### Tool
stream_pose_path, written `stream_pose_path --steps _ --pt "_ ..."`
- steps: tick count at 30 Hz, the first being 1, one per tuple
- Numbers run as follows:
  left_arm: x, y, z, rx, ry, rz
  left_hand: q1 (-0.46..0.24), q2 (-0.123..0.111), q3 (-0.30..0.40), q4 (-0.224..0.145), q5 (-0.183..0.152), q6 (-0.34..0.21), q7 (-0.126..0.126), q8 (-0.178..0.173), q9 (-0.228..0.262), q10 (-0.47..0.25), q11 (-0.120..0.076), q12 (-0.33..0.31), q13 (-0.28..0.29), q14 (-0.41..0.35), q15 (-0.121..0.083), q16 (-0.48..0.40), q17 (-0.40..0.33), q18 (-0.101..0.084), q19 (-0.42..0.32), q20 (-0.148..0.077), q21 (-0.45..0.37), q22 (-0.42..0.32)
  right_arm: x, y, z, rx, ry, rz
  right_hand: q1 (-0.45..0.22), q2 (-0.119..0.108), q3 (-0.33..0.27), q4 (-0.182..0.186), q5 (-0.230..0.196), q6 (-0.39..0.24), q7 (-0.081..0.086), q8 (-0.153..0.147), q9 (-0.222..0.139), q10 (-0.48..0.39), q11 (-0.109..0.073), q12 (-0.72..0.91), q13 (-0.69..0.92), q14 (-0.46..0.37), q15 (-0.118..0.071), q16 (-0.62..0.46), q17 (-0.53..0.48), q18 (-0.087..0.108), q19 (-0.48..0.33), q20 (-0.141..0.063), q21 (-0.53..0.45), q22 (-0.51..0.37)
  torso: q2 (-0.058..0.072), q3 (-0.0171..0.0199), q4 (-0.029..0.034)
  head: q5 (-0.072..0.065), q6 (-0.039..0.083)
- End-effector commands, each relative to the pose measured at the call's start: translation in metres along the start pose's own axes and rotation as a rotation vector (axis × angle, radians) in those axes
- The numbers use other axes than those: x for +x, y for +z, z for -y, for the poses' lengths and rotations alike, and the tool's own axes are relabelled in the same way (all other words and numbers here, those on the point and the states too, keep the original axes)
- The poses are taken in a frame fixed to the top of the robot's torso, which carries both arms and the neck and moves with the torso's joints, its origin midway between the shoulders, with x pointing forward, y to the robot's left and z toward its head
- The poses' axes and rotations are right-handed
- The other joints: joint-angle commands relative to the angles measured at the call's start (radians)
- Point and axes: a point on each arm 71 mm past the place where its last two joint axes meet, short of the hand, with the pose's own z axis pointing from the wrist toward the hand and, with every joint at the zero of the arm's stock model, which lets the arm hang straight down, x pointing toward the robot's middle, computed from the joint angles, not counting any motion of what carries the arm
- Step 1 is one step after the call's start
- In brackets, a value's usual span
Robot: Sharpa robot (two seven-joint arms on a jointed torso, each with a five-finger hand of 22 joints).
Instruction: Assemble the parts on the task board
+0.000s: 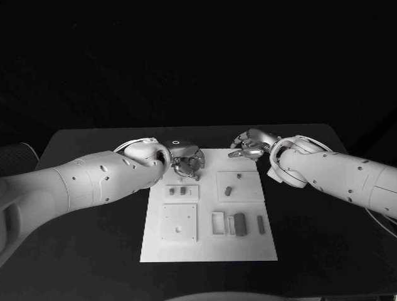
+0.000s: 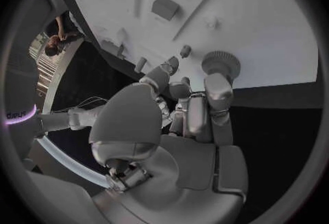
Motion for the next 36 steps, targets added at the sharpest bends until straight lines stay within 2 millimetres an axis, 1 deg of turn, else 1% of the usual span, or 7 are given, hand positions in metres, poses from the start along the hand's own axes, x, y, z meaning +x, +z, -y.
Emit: stream_pose_path --steps 1,5,6,7,8,22,36 --pt "0.004 0.001 0.003 0.016 0.009 -0.056 -0.014 -0.003 0.001 0.002 0.006 0.002 0.005 -0.003 -0.002 0.006 0.004 0.0 -0.001 0.004 0.002 -0.003 -0.002 0.105 0.004 0.0 0.002 0.016 0.0 0.0 -0.001 -0.011 -0.002 0.0 -0.004 0.005 0.001 0.002 0.005 0.001 0.009 0.007 -0.001 -0.004 0.002 0.004 -0.001 0.004 -0.005 0.006 -0.001 0.068 0.0 -0.006 -0.002 0.012 -0.001 0.0 0.0008 -0.001 -0.003" --pt "0.006 0.001 0.003 0.014 0.018 -0.078 -0.019 -0.004 -0.002 0.001 0.011 0.007 0.008 -0.004 -0.003 0.005 0.007 -0.001 0.0 0.003 0.004 -0.006 -0.002 0.104 0.003 -0.001 0.002 0.016 0.0 0.0 -0.002 -0.011 -0.002 0.0 -0.004 0.005 0.001 0.002 0.005 0.001 0.009 0.007 -0.001 -0.004 0.002 0.004 -0.001 0.004 -0.005 0.006 -0.001 0.068 0.0 -0.006 -0.002 0.012 -0.002 0.0 0.0012 -0.002 -0.005" --pt "0.006 0.001 0.003 0.014 0.023 -0.083 -0.021 -0.005 -0.002 0.001 0.033 0.007 0.009 -0.006 -0.005 0.004 0.008 -0.001 0.0 0.004 0.006 -0.007 0.001 0.104 0.002 -0.001 0.001 0.016 0.001 0.0 -0.002 -0.011 -0.003 0.0 -0.005 0.005 0.001 0.002 0.005 0.001 0.009 0.007 -0.001 -0.004 0.002 0.004 -0.001 0.004 -0.005 0.006 -0.001 0.068 0.0 -0.006 -0.002 0.012 -0.002 0.0 0.0012 -0.002 -0.005" --pt "0.007 0.001 0.003 0.013 0.024 -0.085 -0.024 -0.006 -0.003 0.001 0.071 0.008 0.01 -0.008 -0.006 0.004 0.009 -0.001 0.0 0.004 0.007 -0.009 0.003 0.103 0.002 -0.001 0.002 0.016 0.001 0.0 -0.002 -0.012 -0.003 -0.001 -0.005 0.005 0.001 0.002 0.005 0.001 0.009 0.007 -0.001 -0.004 0.002 0.004 -0.001 0.004 -0.005 0.006 -0.001 0.068 0.0 -0.006 -0.002 0.012 -0.002 0.0 0.0012 -0.002 -0.005" --pt "0.007 0.001 0.002 0.01 0.025 -0.086 -0.024 -0.005 -0.004 0.0 0.079 0.008 0.01 -0.01 -0.007 0.004 0.009 -0.001 0.001 0.005 0.007 -0.009 0.006 0.103 0.002 -0.002 0.003 0.016 0.001 0.0 -0.002 -0.011 -0.003 -0.001 -0.005 0.005 0.001 0.002 0.005 0.001 0.009 0.007 -0.001 -0.004 0.002 0.004 -0.001 0.004 -0.005 0.006 -0.002 0.068 0.0 -0.006 -0.002 0.012 -0.002 0.0 0.0012 -0.002 -0.005" --pt "0.017 0.003 0.001 -0.002 0.035 -0.047 -0.009 0.017 0.009 0.001 0.086 0.043 0.019 -0.005 -0.008 0.005 0.017 -0.001 0.002 0.009 0.014 -0.015 0.018 0.101 0.002 -0.002 0.005 0.015 0.001 -0.001 -0.003 -0.014 -0.003 -0.001 -0.005 0.005 0.001 0.002 0.005 0.002 0.009 0.007 -0.001 -0.004 0.002 0.004 -0.002 0.005 -0.005 0.006 -0.002 0.068 0.0 -0.006 -0.002 0.012 0.0 -0.0015 0.0003 -0.003 -0.007" --pt "0.017 0.003 -0.003 -0.013 0.035 -0.025 -0.012 0.034 0.017 0.005 0.085 0.048 0.02 -0.01 -0.012 0.007 0.019 -0.001 0.003 0.013 0.016 -0.017 0.027 0.099 0.003 -0.001 0.006 0.015 0.001 -0.001 -0.003 -0.015 -0.003 -0.002 -0.005 0.005 0.001 0.001 0.005 0.002 0.009 0.007 -0.001 -0.003 0.002 0.004 -0.002 0.005 -0.005 0.006 -0.002 0.068 0.001 -0.006 -0.002 0.012 -0.002 0.0005 0.0017 -0.007 -0.012"
